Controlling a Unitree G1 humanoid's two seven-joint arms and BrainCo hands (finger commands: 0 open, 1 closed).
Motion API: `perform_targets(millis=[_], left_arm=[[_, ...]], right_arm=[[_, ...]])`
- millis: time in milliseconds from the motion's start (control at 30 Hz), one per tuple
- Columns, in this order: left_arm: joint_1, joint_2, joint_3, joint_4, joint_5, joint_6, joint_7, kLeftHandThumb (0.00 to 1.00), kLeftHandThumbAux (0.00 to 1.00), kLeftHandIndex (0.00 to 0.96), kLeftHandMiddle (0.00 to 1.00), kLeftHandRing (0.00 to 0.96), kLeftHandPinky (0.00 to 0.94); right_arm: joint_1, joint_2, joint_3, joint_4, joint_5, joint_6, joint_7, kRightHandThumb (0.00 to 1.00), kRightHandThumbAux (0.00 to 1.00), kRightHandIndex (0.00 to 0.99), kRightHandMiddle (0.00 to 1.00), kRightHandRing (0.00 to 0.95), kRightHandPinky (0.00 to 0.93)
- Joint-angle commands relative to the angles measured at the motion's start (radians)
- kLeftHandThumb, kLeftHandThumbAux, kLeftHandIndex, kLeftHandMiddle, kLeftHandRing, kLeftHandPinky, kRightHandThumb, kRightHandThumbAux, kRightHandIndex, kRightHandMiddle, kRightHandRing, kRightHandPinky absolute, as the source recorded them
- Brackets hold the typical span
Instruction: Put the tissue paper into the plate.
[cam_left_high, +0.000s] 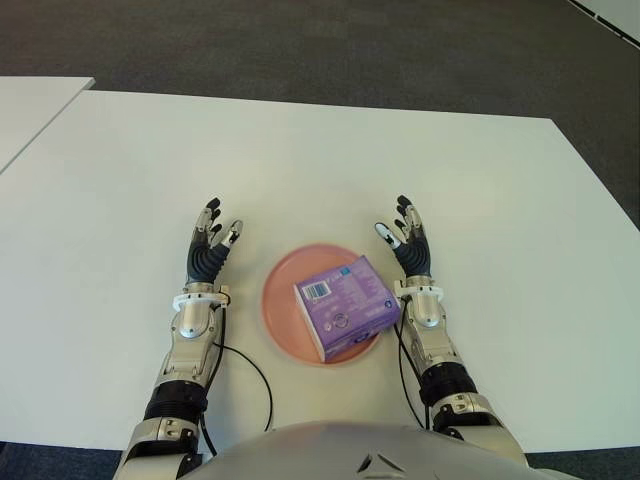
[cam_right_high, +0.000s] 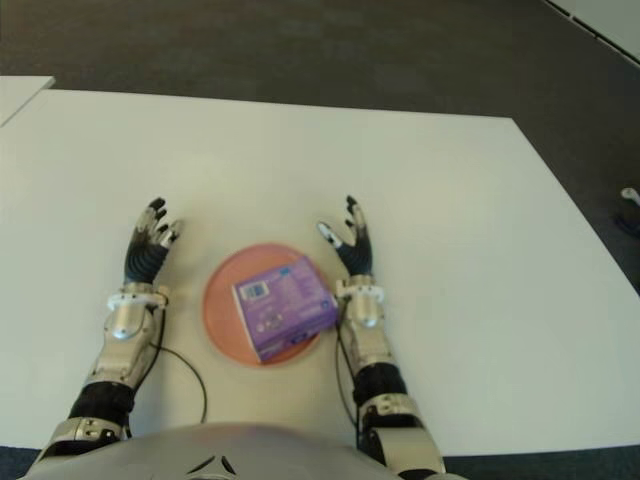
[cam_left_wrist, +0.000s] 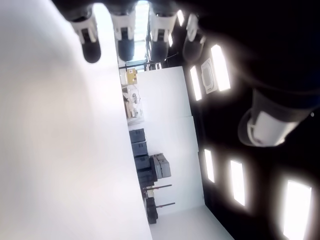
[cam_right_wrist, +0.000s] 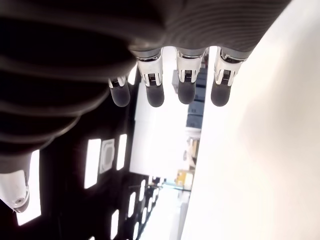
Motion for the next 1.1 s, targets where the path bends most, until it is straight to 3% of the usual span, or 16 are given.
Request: perform_targets(millis=[33,133,333,433,533,667,833,967,1100], left_arm=[[0.012,-0.005,-0.002,-0.010,-0.003,0.016,-0.002,0.000,0.510,0.000,0.000,0.000,0.000],[0.012,-0.005,-0.003,-0.013,-0.006,0.019,-0.006,0.000,0.509,0.000,0.000,0.000,0.000],[0.014,-0.005,-0.004,-0.021,-0.005,0.032,-0.007,0.000,0.509,0.000,0.000,0.000,0.000],[0.015,-0.005,-0.004,-0.023,-0.003,0.033,-0.007,0.000,0.510,0.000,0.000,0.000,0.000],[0.014,-0.006,-0.005,-0.024,0.000,0.029,-0.003,0.000,0.512,0.000,0.000,0.000,0.000],[0.014,-0.007,-0.005,-0.024,0.000,0.025,-0.001,0.000,0.515,0.000,0.000,0.000,0.000],[0.016,-0.007,-0.004,-0.024,-0.001,0.022,-0.002,0.000,0.517,0.000,0.000,0.000,0.000],[0.017,-0.009,-0.002,-0.028,-0.006,0.025,-0.004,0.000,0.516,0.000,0.000,0.000,0.000],[0.019,-0.009,-0.002,-0.032,-0.011,0.029,-0.008,0.000,0.513,0.000,0.000,0.000,0.000]], right_arm=[[0.003,-0.048,0.036,0.060,-0.111,-0.053,-0.100,0.046,0.474,0.000,0.000,0.000,0.000],[-0.005,-0.045,0.034,0.089,-0.059,-0.091,-0.064,0.024,0.486,0.000,0.000,0.000,0.000],[-0.020,-0.056,0.042,0.127,-0.091,-0.123,-0.119,0.010,0.478,0.000,0.000,0.000,0.000],[-0.019,-0.050,0.039,0.134,-0.033,-0.126,-0.058,0.012,0.479,0.000,0.000,0.000,0.000],[-0.024,-0.083,0.064,0.146,-0.141,-0.149,-0.162,0.005,0.485,0.000,0.000,0.000,0.000],[-0.028,-0.084,0.069,0.159,-0.136,-0.163,-0.172,0.000,0.489,0.000,0.000,0.000,0.000],[-0.017,-0.073,0.067,0.126,-0.147,-0.076,-0.205,0.000,0.492,0.000,0.000,0.000,0.000],[-0.010,-0.055,0.053,0.122,-0.025,-0.128,-0.098,0.000,0.489,0.000,0.000,0.000,0.000],[-0.001,-0.051,0.049,0.102,0.015,-0.108,-0.053,0.001,0.492,0.000,0.000,0.000,0.000]])
